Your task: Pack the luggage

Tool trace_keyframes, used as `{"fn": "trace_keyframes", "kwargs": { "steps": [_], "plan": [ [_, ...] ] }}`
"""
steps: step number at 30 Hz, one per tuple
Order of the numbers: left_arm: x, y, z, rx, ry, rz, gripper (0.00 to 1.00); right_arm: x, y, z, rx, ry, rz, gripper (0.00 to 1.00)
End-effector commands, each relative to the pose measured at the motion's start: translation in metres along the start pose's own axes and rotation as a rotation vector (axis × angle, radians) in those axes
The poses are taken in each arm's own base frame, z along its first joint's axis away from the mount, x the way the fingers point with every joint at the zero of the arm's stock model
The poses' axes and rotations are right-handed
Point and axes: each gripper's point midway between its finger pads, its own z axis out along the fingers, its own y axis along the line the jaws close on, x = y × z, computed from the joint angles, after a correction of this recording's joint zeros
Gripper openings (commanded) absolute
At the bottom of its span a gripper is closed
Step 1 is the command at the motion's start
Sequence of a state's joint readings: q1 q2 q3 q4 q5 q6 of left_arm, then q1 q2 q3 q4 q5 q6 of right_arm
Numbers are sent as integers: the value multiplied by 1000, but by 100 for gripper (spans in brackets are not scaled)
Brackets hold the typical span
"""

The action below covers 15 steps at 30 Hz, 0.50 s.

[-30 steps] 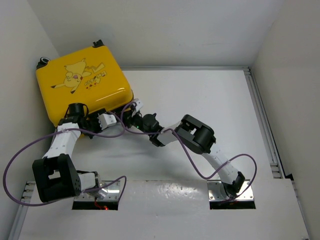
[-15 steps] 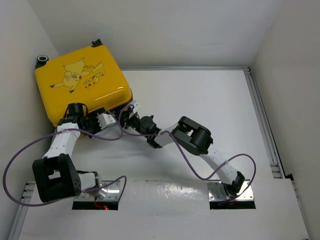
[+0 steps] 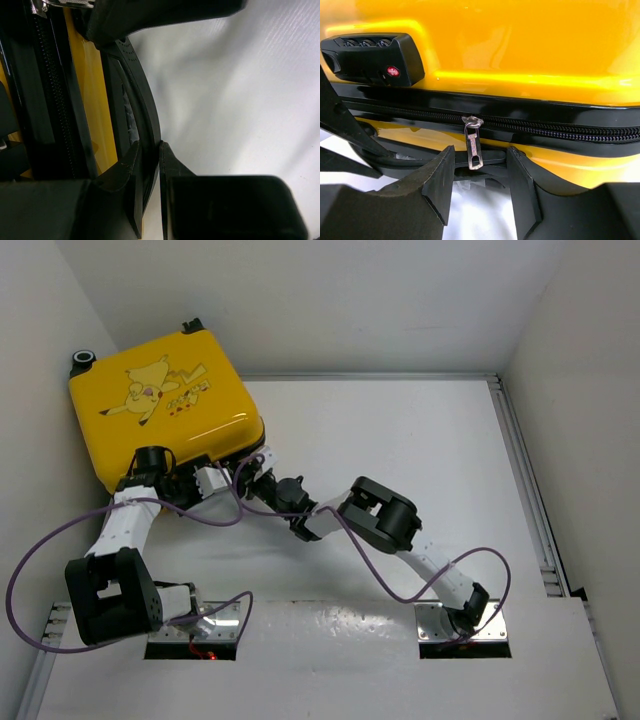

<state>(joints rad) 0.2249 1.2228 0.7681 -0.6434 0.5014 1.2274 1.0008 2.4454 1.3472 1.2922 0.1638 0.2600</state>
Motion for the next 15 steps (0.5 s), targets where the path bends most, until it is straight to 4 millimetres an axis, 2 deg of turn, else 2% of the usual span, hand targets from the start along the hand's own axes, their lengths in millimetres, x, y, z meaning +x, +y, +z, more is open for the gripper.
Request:
{"fn": "trace_keyframes", "kwargs": {
  "steps": [1, 2, 6, 15],
  "plan": [
    [-40, -49, -5, 172, -190, -104, 0, -59, 64, 18, -141, -206, -61, 44],
    [-40, -49, -5, 172, -190, -104, 0, -61, 55, 21, -118, -213, -82, 44],
    [-40, -49, -5, 172, -190, -104, 0, -69, 45, 26, -75, -243, -87, 43],
    [-40, -49, -5, 172, -190, -104, 0, -81, 37, 33, -30, -277, -109, 40]
  ]
}}
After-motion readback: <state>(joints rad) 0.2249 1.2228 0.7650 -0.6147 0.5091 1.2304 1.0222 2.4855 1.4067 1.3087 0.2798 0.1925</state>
